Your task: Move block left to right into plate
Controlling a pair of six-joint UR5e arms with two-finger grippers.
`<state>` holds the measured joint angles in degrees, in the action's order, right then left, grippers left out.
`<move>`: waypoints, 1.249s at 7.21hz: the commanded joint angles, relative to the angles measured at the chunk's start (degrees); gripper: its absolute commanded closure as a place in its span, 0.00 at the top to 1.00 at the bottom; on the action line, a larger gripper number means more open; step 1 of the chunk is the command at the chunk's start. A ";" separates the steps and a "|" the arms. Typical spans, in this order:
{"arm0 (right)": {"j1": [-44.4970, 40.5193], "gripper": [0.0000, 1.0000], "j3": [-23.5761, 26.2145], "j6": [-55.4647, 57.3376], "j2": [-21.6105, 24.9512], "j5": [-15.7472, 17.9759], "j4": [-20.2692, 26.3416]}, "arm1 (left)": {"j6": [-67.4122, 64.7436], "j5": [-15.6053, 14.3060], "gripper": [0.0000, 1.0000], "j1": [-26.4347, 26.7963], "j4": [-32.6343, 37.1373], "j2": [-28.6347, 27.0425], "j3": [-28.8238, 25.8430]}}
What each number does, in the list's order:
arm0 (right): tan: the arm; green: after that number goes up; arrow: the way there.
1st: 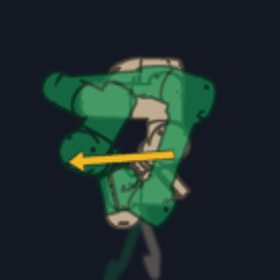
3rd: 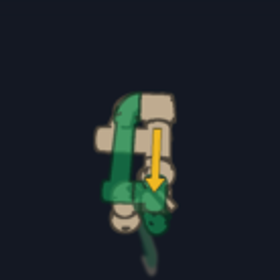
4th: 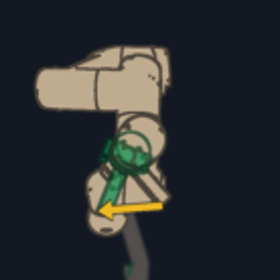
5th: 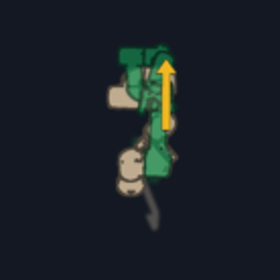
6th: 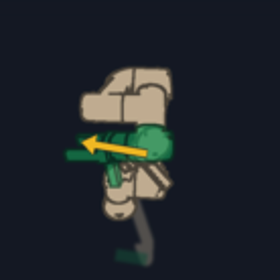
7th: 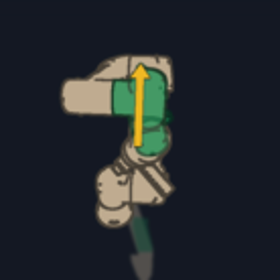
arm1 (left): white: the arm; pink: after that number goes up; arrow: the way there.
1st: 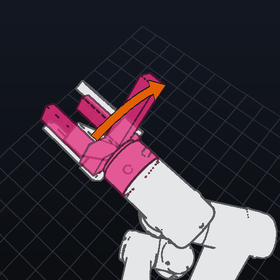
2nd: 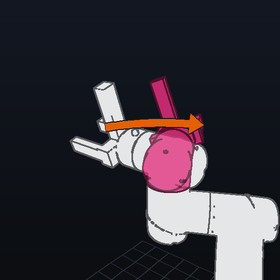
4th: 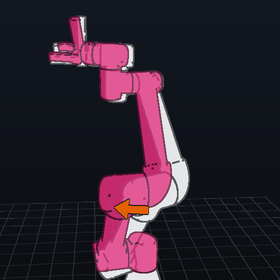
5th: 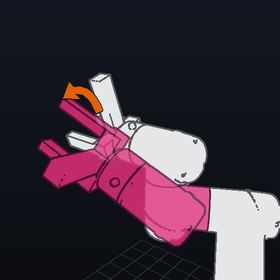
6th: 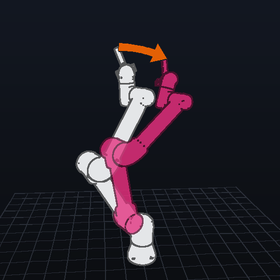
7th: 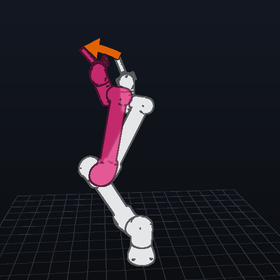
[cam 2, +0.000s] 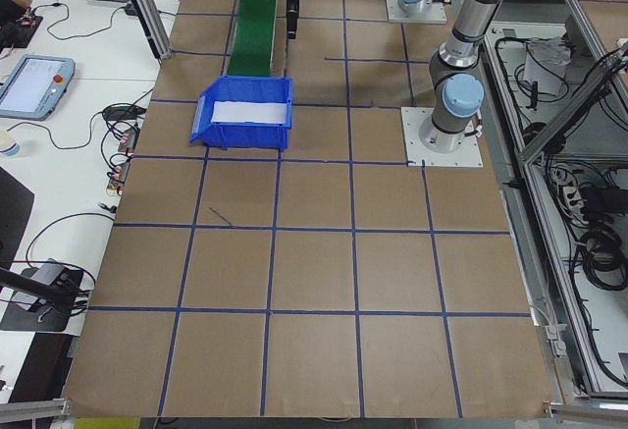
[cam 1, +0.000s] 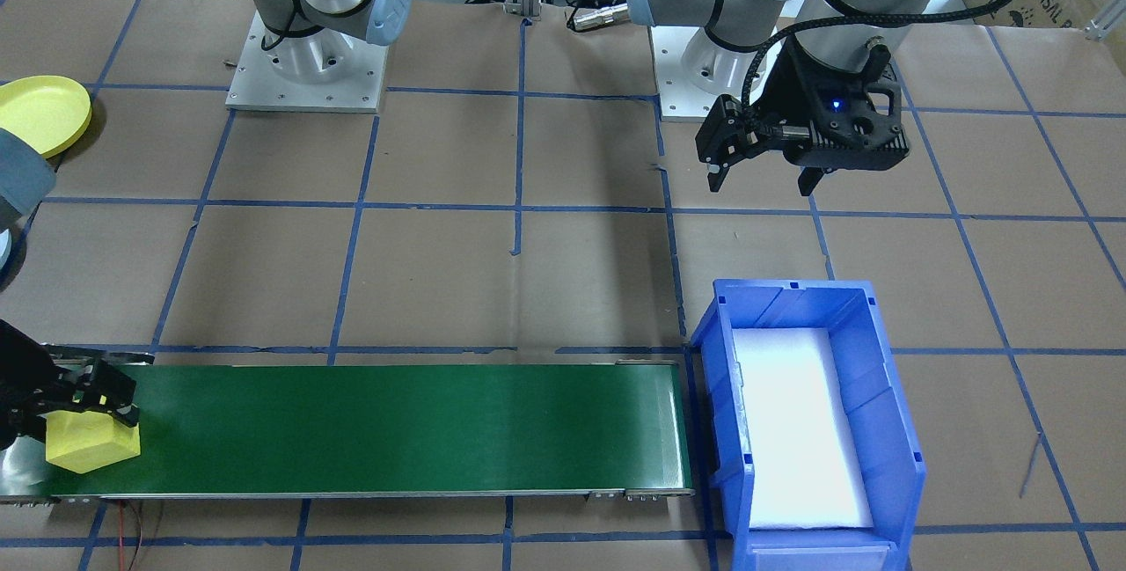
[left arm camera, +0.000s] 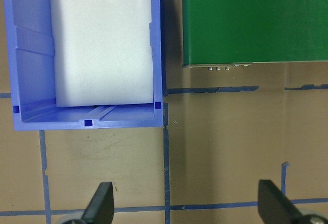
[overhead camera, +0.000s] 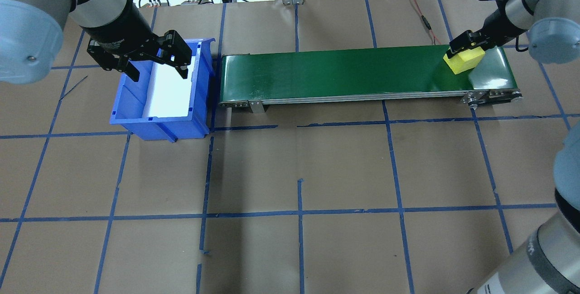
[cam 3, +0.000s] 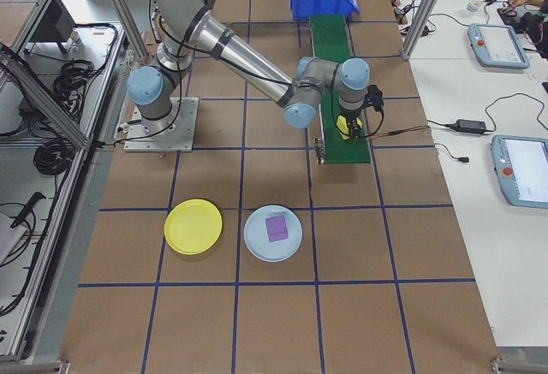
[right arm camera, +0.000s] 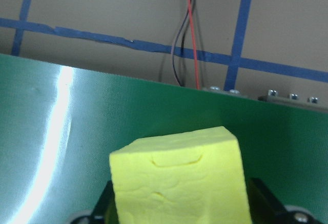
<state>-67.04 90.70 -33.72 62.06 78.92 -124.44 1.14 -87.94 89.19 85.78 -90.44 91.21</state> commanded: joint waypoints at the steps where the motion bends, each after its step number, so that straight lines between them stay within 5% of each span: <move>1: 0.07 0.36 -0.95 0.58 0.52 5.77 -0.10 | 0.09 -0.04 1.00 -0.07 0.00 0.00 0.02; 2: 0.07 0.33 -2.01 0.76 0.69 12.85 -0.19 | 0.00 -0.04 1.00 -0.07 0.00 0.00 0.02; 5: 5.14 0.33 6.99 0.50 8.84 14.85 1.30 | 0.00 0.05 1.00 -0.07 0.00 0.00 0.10; 9: 27.43 0.34 24.14 -15.20 25.89 14.51 2.19 | 0.00 0.76 1.00 -0.16 0.00 0.00 0.10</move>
<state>-47.20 109.64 -43.54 83.38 93.63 -122.29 1.15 -87.40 89.10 85.78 -90.43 91.32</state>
